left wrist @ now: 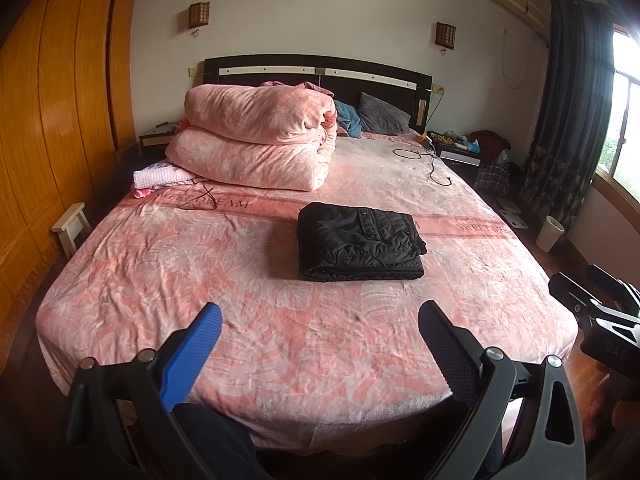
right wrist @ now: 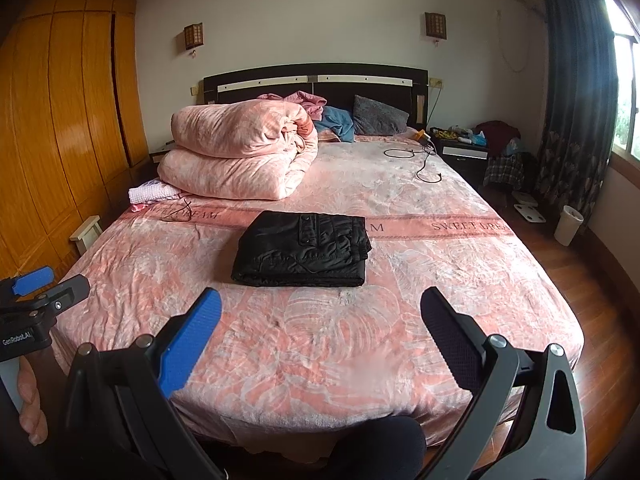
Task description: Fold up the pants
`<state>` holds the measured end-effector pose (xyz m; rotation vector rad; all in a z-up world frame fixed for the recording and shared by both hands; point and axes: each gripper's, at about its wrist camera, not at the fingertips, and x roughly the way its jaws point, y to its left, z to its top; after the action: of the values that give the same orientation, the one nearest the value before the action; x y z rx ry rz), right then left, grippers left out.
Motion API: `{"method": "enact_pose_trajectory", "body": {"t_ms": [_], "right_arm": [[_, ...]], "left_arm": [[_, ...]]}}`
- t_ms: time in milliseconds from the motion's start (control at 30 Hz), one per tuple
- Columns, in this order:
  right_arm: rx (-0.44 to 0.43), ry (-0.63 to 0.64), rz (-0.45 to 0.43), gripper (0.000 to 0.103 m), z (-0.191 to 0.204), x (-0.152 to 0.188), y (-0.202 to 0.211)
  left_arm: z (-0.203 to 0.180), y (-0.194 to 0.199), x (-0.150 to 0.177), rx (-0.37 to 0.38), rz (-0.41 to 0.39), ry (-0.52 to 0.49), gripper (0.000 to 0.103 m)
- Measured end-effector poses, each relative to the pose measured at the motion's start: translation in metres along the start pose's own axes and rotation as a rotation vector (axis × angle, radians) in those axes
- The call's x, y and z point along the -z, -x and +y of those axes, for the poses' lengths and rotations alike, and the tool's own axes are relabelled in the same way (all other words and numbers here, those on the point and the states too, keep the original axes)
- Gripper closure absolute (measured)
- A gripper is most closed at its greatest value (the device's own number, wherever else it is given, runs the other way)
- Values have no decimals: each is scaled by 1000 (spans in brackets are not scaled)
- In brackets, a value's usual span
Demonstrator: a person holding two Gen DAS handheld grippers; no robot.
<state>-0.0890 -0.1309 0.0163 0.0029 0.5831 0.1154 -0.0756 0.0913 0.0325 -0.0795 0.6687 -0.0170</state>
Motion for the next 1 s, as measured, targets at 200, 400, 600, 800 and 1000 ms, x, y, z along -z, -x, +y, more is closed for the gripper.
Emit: {"method": "enact_pose_trajectory", "body": {"t_ms": [200, 400, 600, 800, 1000], "right_arm": [[4, 2, 7, 3, 1, 0, -2], [-4, 2, 16, 3, 4, 1, -12], [-7, 0, 23, 3, 5, 3, -17], [0, -7, 24, 3, 4, 5, -21], [6, -22, 20, 3, 1, 6, -22]], "left_arm": [[3, -5, -4, -19, 3, 6, 4], [3, -7, -7, -25, -2, 8, 4], [1, -10, -10, -3, 8, 7, 4], [-1, -9, -13, -18, -16, 3, 4], [-3, -8, -14, -12, -38, -11, 4]]}}
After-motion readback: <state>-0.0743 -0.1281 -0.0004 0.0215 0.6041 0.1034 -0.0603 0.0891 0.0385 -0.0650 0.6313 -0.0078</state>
